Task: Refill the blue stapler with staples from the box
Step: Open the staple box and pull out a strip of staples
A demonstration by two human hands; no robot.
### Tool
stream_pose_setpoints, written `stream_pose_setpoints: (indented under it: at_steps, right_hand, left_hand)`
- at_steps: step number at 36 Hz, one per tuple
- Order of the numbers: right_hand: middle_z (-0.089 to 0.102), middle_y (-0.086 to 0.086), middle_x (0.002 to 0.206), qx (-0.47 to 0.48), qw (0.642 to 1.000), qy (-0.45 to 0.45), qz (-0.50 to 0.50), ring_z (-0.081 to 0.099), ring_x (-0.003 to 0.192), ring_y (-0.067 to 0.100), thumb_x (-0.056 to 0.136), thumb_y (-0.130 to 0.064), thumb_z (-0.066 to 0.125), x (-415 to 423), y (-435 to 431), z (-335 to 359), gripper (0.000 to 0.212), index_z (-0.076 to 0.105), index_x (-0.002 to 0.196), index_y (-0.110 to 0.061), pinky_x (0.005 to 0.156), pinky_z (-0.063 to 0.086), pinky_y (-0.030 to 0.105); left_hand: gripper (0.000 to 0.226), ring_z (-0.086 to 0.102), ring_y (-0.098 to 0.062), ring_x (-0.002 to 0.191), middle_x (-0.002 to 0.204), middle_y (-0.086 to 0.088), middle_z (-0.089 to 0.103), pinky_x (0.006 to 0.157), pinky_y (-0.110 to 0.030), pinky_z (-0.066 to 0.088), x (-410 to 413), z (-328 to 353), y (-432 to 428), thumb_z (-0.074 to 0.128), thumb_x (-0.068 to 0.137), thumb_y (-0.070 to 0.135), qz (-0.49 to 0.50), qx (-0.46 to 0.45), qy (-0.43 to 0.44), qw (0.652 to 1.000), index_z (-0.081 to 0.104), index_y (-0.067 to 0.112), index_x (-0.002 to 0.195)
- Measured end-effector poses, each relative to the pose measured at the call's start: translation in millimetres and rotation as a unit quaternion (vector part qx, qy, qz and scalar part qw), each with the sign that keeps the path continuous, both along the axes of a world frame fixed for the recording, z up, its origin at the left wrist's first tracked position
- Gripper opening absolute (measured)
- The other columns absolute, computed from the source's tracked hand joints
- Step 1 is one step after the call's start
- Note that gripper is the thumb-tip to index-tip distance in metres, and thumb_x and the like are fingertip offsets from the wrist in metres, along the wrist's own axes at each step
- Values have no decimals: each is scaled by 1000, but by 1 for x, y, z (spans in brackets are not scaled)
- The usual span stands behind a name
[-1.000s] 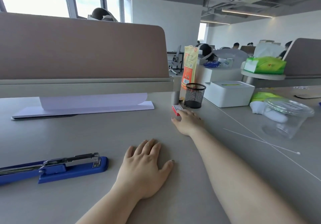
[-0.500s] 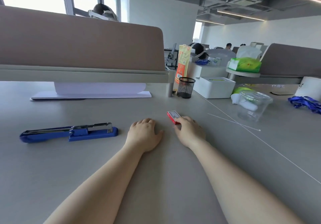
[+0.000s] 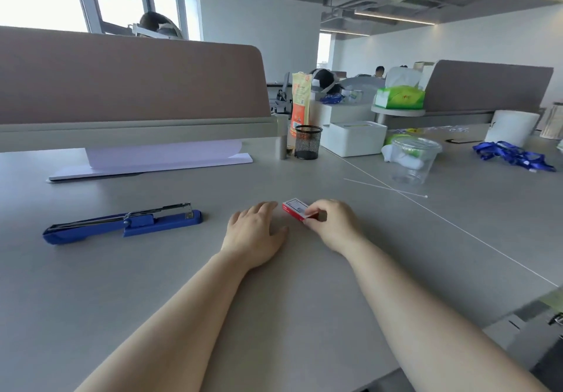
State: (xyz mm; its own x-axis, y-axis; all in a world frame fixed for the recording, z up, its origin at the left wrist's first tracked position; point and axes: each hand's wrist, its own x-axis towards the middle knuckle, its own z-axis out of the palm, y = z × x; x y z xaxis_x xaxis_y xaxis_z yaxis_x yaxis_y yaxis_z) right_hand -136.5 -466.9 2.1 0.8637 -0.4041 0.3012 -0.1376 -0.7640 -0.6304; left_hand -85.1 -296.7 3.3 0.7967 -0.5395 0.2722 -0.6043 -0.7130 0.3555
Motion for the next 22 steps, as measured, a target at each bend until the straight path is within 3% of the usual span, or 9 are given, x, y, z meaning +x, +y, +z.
stream_pose_setpoints:
  at_steps: [7, 14, 18, 22]
  right_hand:
    - [71, -5, 95, 27, 1000, 0, 15, 62, 90, 16, 67, -35, 72, 3, 1, -2, 22, 64, 85, -26, 78, 51, 33]
    - [67, -12, 80, 30, 999, 5, 18, 65, 85, 13, 66, -33, 69, 2, 2, -1, 13, 60, 75, -33, 81, 54, 37]
    - [68, -8, 99, 2, 1000, 23, 18, 61, 95, 15, 61, -48, 72, -1, 7, 3, 33, 60, 87, -31, 84, 51, 36]
    - [65, -6, 110, -22, 999, 18, 28, 58, 104, 19, 63, -51, 73, -2, 9, 4, 43, 58, 99, -31, 87, 49, 37]
  left_hand:
    - [60, 37, -23, 134, 147, 1, 40, 114, -47, 20, 13, -5, -7, 45, 86, 52, 9, 11, 9, 1000, 30, 29, 139]
    - [61, 37, -23, 134, 145, -2, 41, 114, -45, 20, 10, -3, -6, 46, 85, 53, 10, 6, 7, 1000, 30, 28, 139]
    - [58, 39, -24, 132, 143, -2, 43, 113, -44, 22, 8, -2, -7, 46, 86, 51, 8, 6, 10, 1000, 30, 30, 138]
    - [55, 40, -25, 131, 144, 0, 43, 113, -41, 23, 9, -2, -6, 46, 86, 43, 5, 3, 21, 1000, 31, 30, 138]
